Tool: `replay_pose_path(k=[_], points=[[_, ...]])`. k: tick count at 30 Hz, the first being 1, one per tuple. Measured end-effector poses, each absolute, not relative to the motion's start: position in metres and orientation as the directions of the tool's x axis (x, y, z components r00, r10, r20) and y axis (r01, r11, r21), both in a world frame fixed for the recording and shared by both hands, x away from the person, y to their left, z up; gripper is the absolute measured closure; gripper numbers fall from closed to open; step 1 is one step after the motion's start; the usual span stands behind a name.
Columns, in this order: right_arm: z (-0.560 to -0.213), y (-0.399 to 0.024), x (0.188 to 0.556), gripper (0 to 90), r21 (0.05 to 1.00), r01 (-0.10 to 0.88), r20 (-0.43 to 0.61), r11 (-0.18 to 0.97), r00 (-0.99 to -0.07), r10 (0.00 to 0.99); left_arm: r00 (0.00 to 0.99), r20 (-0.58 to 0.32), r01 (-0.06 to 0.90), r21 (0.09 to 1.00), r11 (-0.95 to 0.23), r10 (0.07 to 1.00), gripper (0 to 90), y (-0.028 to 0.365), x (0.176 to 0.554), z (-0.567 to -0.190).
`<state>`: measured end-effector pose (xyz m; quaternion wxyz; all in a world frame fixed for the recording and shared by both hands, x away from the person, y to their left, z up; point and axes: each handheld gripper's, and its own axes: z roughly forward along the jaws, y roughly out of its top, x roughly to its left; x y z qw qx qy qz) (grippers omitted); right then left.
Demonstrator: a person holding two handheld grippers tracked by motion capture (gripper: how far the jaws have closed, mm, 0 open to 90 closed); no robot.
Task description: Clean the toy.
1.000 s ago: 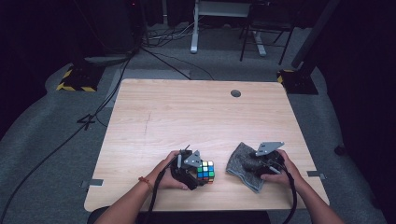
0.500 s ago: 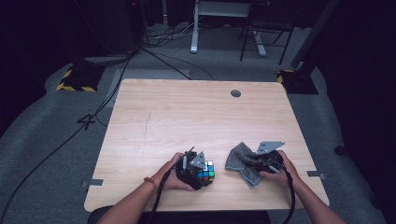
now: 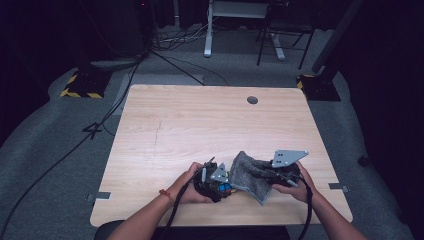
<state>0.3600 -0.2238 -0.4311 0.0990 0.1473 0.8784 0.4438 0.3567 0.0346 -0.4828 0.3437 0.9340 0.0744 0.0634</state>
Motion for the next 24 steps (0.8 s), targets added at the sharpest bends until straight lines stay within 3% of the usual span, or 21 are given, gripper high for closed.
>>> replay_pose_path(k=[8,14,24], points=[[-0.426,-0.185,0.344,76.2,0.804,0.134,-0.031,0.58,-0.964,0.265,0.978,0.102,0.073,0.653,-0.754,0.183,32.7,0.028,0.352,-0.475],[-0.43,-0.173,0.338,76.2,0.769,0.092,-0.131,0.632,-0.946,0.297,0.974,0.111,0.083,0.643,-0.761,0.2,32.9,0.029,0.353,-0.475],[-0.442,-0.192,0.358,77.4,0.743,0.149,-0.157,0.653,-0.909,0.386,0.969,0.101,0.093,0.689,-0.718,0.223,33.3,0.044,0.354,-0.465]])
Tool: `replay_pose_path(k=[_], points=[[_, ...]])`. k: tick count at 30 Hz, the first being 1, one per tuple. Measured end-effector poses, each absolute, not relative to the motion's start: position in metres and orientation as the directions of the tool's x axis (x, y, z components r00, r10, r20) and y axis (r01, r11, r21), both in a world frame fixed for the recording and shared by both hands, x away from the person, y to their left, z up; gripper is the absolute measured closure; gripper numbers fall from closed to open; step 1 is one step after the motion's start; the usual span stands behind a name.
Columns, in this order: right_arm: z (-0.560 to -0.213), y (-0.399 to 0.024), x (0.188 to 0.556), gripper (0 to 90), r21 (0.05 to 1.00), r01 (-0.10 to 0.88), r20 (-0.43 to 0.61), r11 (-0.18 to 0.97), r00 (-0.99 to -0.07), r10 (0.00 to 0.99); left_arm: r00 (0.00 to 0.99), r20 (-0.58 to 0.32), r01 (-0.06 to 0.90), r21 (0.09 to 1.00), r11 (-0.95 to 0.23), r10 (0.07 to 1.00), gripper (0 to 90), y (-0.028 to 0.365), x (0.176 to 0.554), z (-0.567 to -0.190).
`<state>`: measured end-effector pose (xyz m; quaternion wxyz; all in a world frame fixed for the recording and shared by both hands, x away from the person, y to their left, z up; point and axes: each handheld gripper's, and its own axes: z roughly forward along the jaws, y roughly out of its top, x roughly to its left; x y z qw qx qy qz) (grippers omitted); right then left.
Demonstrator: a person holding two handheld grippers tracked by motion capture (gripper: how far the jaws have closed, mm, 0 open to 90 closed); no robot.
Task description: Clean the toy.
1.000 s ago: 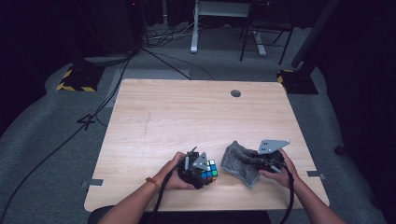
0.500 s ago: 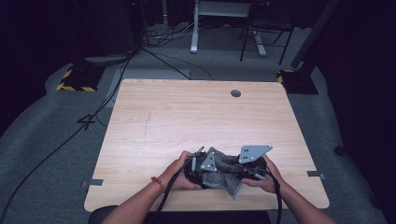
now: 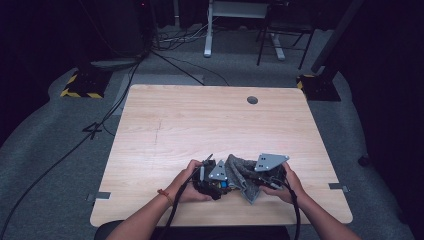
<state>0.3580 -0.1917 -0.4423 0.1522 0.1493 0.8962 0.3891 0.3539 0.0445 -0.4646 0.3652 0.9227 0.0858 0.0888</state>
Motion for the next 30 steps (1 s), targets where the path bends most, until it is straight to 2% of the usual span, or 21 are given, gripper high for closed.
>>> replay_pose_path(k=[5,10,18,25,30], points=[[-0.442,-0.193,0.357,77.4,0.748,0.147,-0.161,0.648,-0.906,0.392,0.966,0.106,0.101,0.683,-0.724,0.235,33.3,0.048,0.355,-0.463],[-0.433,-0.19,0.349,77.5,0.791,0.116,-0.138,0.601,-0.922,0.361,0.968,0.117,0.092,0.659,-0.746,0.223,33.3,0.038,0.354,-0.466],[-0.428,-0.176,0.333,77.3,0.781,0.011,-0.234,0.624,-0.922,0.309,0.968,0.124,0.089,0.643,-0.761,0.217,33.3,0.026,0.353,-0.468],[-0.435,-0.185,0.347,77.6,0.769,0.059,-0.233,0.637,-0.901,0.365,0.965,0.131,0.088,0.652,-0.753,0.226,33.3,0.033,0.355,-0.461],[-0.442,-0.197,0.356,77.7,0.78,0.125,-0.173,0.613,-0.898,0.403,0.96,0.13,0.092,0.693,-0.715,0.249,33.3,0.041,0.355,-0.451]])
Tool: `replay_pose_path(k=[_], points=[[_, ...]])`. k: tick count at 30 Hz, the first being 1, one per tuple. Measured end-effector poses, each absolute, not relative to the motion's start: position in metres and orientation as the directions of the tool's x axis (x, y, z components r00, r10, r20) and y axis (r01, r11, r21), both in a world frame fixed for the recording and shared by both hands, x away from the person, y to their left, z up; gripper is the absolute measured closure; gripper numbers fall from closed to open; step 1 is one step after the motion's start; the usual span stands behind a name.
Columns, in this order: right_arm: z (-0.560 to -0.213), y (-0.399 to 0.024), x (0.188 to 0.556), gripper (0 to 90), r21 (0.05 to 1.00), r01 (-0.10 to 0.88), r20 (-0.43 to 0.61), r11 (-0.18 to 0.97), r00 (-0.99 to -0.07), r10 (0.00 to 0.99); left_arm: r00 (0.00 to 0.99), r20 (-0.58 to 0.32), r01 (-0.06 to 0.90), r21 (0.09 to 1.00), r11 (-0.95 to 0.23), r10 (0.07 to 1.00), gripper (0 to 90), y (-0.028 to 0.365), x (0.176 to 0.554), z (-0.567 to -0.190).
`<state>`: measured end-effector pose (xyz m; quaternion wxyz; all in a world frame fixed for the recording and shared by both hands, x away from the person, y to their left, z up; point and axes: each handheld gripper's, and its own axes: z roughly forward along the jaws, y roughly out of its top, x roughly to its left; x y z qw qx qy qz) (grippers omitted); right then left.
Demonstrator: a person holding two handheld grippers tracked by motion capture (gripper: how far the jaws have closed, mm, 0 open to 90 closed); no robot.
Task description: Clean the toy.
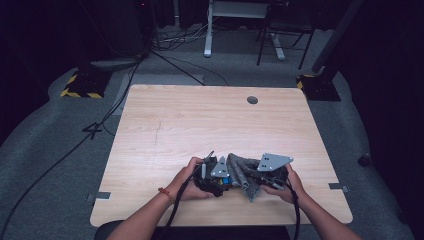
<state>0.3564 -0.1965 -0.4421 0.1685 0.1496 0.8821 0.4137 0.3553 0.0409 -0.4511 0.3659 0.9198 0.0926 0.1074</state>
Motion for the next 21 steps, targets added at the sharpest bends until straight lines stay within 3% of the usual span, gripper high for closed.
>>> replay_pose_path(k=[7,14,21], points=[[-0.447,-0.196,0.356,77.6,0.804,0.158,-0.087,0.574,-0.922,0.376,0.959,0.11,0.098,0.734,-0.672,0.26,33.3,0.047,0.356,-0.445],[-0.443,-0.196,0.353,77.7,0.849,0.15,-0.035,0.506,-0.941,0.336,0.964,0.132,0.079,0.687,-0.723,0.231,32.9,0.04,0.357,-0.453],[-0.435,-0.191,0.346,77.5,0.854,0.098,-0.084,0.51,-0.943,0.322,0.966,0.143,0.067,0.67,-0.739,0.216,33.1,0.036,0.356,-0.455]])
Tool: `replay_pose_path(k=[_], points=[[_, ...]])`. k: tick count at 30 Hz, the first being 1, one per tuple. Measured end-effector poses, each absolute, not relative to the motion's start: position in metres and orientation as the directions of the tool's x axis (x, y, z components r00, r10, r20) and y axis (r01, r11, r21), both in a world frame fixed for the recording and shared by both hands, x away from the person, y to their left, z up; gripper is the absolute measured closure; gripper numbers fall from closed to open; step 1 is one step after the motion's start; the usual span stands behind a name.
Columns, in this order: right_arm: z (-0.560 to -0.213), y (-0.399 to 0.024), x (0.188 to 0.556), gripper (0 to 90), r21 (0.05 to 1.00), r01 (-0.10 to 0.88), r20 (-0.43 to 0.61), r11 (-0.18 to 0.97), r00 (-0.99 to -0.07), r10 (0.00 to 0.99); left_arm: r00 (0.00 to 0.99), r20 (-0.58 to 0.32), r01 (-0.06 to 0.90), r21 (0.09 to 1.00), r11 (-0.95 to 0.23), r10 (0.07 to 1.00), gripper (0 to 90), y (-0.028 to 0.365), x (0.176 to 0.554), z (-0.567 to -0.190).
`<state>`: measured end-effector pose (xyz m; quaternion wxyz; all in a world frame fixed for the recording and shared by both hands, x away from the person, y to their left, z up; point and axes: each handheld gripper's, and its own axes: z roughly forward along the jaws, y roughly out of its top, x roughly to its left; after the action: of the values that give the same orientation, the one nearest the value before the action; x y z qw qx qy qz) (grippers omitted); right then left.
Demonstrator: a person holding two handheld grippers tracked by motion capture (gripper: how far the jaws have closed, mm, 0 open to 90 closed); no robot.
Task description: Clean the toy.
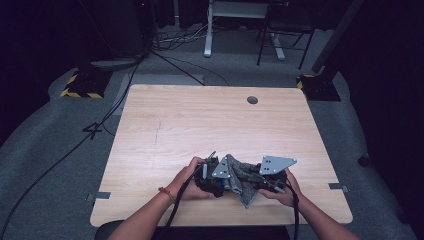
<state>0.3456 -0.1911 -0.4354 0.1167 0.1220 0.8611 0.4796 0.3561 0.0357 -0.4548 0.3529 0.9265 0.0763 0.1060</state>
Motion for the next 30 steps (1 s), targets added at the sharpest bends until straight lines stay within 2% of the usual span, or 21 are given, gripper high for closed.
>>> replay_pose_path(k=[11,19,25,30], points=[[-0.459,-0.197,0.359,77.5,0.789,0.182,-0.052,0.586,-0.932,0.359,0.958,0.14,0.073,0.727,-0.683,0.251,33.2,0.049,0.356,-0.44],[-0.449,-0.196,0.353,77.3,0.819,0.15,-0.062,0.554,-0.937,0.345,0.957,0.14,0.076,0.721,-0.688,0.254,33.2,0.048,0.356,-0.442],[-0.437,-0.193,0.346,77.2,0.853,0.101,-0.092,0.512,-0.937,0.337,0.963,0.154,0.056,0.685,-0.726,0.22,33.2,0.038,0.353,-0.449],[-0.439,-0.193,0.35,76.9,0.838,0.122,-0.089,0.532,-0.931,0.354,0.963,0.157,0.052,0.689,-0.723,0.218,33.2,0.038,0.352,-0.448]])
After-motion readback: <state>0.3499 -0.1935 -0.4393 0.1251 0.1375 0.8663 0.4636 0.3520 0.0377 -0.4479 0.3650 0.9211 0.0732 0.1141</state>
